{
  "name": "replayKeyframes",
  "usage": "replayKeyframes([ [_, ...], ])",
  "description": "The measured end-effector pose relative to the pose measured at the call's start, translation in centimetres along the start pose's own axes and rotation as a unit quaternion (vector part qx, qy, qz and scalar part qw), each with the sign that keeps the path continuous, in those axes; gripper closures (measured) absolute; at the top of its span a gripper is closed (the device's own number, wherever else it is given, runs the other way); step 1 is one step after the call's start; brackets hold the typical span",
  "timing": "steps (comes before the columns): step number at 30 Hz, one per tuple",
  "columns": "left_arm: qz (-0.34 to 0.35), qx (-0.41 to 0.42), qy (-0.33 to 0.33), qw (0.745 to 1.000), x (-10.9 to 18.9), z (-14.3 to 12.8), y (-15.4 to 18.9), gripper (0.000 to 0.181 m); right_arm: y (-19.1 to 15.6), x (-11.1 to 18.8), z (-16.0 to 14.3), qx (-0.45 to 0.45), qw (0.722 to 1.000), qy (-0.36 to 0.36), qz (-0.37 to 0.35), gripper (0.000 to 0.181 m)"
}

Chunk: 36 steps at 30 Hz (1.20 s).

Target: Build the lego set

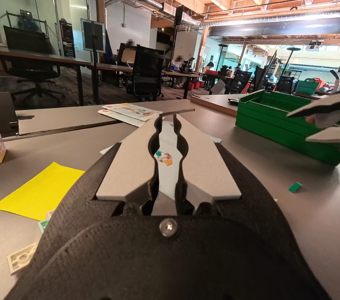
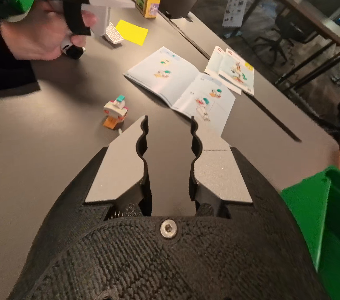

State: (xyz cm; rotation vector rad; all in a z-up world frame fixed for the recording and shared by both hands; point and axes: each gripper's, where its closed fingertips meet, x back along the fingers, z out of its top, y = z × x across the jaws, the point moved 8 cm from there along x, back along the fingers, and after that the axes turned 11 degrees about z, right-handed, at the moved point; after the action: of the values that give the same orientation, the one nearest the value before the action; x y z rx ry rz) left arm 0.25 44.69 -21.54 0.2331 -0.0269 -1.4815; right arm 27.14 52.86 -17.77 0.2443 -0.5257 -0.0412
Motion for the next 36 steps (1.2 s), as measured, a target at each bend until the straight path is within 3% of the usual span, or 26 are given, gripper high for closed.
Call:
replayKeyframes([
  [5, 0.019, -0.012, 0.004, 1.0, 0.6, 0.1, 0.3, 0.173, -2.3, 1.0, -2.9, -0.09, 0.996, 0.008, 0.006, 0.135],
  [9, 0.024, -0.019, 0.033, 0.999, 2.4, 0.6, 1.3, 0.173, -3.0, 1.3, -5.7, -0.152, 0.988, -0.027, 0.016, 0.135],
  [14, 0.025, -0.035, 0.032, 0.999, 4.1, 0.7, 2.1, 0.172, -3.1, 1.3, -8.4, -0.171, 0.981, -0.084, 0.046, 0.142],
  [23, 0.059, -0.069, 0.025, 0.996, 8.0, 0.9, 1.4, 0.172, -2.7, 0.4, -9.3, -0.135, 0.987, -0.077, 0.049, 0.139],
  [25, 0.064, -0.072, 0.024, 0.995, 8.8, 1.0, 1.1, 0.172, -2.7, 0.3, -8.4, -0.109, 0.992, -0.051, 0.039, 0.137],
  [28, 0.073, -0.073, 0.022, 0.994, 9.4, 1.1, 0.7, 0.171, -2.9, 0.2, -4.7, -0.026, 0.998, 0.055, -0.021, 0.138],
  [31, 0.071, -0.076, 0.022, 0.994, 9.4, 1.0, 0.6, 0.171, -4.1, -1.2, -0.5, 0.043, 0.978, 0.191, -0.069, 0.154],
  [36, 0.065, -0.129, 0.014, 0.989, 9.1, 0.6, 1.2, 0.18, -5.7, -5.9, 4.5, 0.068, 0.933, 0.32, -0.149, 0.172],
])
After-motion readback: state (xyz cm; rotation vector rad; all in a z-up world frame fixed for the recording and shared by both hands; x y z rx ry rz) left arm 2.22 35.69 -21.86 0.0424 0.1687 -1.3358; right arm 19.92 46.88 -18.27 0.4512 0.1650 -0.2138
